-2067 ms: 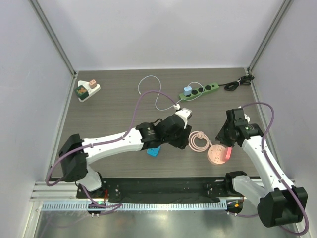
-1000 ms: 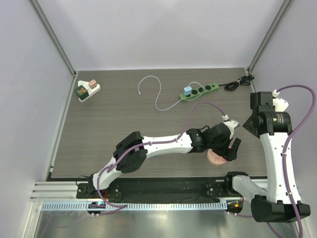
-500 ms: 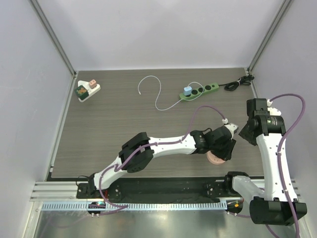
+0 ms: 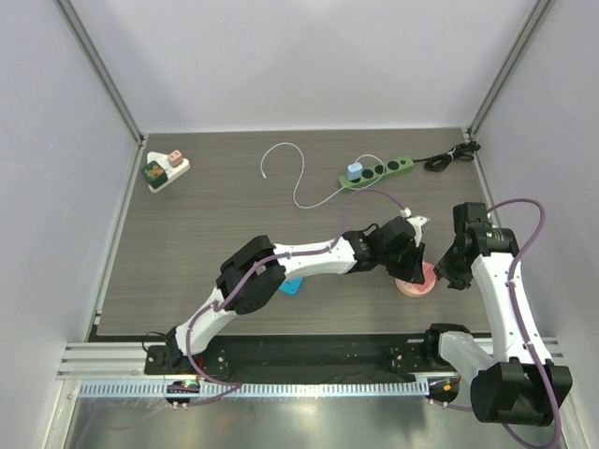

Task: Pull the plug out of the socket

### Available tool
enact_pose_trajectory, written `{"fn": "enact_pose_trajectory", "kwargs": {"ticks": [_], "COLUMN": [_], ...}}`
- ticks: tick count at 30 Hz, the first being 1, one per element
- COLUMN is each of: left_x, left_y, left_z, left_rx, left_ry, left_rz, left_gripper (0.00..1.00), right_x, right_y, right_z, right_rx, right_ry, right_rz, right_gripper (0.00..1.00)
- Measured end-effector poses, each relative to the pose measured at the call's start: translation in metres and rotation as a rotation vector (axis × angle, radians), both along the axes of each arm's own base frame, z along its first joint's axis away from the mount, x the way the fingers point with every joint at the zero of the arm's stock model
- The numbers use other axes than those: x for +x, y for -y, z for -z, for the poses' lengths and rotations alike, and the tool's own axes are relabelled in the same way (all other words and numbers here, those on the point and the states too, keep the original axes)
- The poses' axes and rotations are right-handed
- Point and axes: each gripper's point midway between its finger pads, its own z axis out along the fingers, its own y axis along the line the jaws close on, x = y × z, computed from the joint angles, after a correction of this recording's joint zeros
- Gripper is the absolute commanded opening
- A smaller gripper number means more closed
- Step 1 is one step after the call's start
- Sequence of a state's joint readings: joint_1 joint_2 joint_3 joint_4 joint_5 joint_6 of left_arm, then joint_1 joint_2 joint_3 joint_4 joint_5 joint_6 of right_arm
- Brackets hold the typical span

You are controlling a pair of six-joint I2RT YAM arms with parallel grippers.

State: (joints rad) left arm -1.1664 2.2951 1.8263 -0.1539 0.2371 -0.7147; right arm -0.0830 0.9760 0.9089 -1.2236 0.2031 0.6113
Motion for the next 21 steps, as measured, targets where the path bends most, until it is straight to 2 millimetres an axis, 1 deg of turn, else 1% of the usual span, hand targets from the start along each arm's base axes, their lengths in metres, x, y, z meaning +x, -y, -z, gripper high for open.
{"fn": "enact_pose_trajectory", "kwargs": {"ticks": [6, 11, 14, 17, 19, 21], "left_x": [0.01, 0.012, 0.013, 0.014, 0.014, 0.014], "left_y": [-0.004, -0.006, -0.007, -0.008, -0.008, -0.009], "left_z": [-0.001, -0.001, -0.001, -0.001, -0.001, -0.001], "left_rx": [-0.009, -0.01, -0.01, -0.01, -0.01, -0.009], "left_ry": [-0.023, -0.033, -0.035, -0.039, -0.043, -0.047], "left_rz": [-0.005, -0.001, 0.0, 0.002, 0.004, 0.005], "left_gripper": [0.0, 0.0, 0.0, 0.0, 0.0, 0.0], "right_x": [0.001, 0.009, 0.014, 0.012, 0.011, 0.011], "right_y": [-0.005, -0.008, -0.009, -0.012, -0.013, -0.013], "right_z": [0.017, 0.028, 0.04, 0.057, 0.064, 0.067], "right_rx": [0.036, 0.056, 0.072, 0.095, 0.104, 0.108], "right_ry": [-0.004, 0.004, 0.009, -0.006, -0.011, -0.008], "right_rz": [0.01, 0.032, 0.048, 0.068, 0.08, 0.093], "right_gripper": [0.32, 0.31, 0.3, 0.3, 0.29, 0.28]}}
